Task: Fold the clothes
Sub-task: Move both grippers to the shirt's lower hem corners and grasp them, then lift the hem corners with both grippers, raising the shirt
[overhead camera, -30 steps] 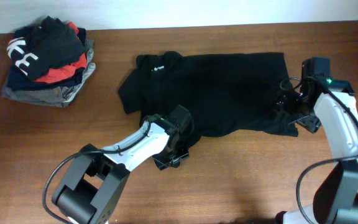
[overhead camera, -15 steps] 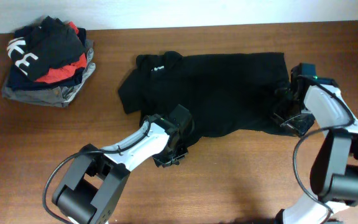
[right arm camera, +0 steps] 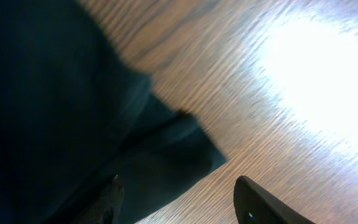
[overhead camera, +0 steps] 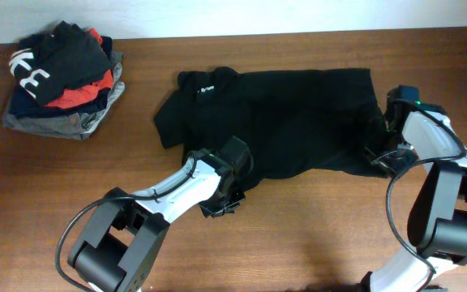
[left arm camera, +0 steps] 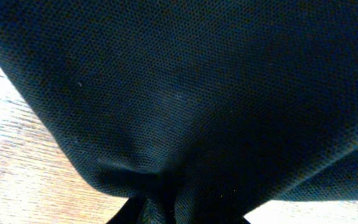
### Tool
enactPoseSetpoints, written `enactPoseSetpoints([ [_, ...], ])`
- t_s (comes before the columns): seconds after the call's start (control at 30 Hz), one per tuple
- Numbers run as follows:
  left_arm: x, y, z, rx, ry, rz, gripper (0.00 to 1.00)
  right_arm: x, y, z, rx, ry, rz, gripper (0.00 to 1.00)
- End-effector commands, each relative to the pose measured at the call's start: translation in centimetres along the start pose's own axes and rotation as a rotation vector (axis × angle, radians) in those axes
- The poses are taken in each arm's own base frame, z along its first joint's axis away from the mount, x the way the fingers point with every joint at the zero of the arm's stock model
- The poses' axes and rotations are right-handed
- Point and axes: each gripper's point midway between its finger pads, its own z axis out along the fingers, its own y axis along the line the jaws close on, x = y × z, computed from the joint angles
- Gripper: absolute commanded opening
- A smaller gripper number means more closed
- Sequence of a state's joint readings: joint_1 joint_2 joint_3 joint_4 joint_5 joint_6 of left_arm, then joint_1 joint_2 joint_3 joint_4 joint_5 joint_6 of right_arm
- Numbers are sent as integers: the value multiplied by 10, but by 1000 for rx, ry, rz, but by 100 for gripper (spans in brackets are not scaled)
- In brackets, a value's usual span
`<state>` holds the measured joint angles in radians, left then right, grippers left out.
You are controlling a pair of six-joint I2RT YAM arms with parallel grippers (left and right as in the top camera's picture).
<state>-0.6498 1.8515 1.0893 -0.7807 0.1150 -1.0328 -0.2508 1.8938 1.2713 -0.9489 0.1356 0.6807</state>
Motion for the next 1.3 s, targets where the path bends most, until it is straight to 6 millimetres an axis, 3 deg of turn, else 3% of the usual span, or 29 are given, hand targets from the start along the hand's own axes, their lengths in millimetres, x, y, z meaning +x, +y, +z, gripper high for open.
enactPoseSetpoints([
  [0.0, 1, 15, 16, -62, -2, 6, 21, -5, -11, 7, 35, -5, 26, 62],
  [0.4, 1, 15, 16, -61, -2, 6, 19, -5, -10, 14, 26, -16, 30, 60],
  [0.83, -1, 11, 16, -47, -6, 7, 15, 13, -17, 34, 28, 24, 41, 61],
  [0.9, -1, 11, 16, -47, -6, 7, 10, 15, -17, 36, 24, 24, 41, 61],
  [0.97, 0, 11, 16, -46, -2, 7, 1, 15, -17, 39, 22, 21, 41, 55],
  [1.13, 0, 11, 16, -45, -3, 7, 1, 19, -19, 40, 30, 32, 39, 41],
  [1.27, 0, 11, 15, -44, -4, 8, 1, 19, -20, 40, 33, 34, 39, 18],
])
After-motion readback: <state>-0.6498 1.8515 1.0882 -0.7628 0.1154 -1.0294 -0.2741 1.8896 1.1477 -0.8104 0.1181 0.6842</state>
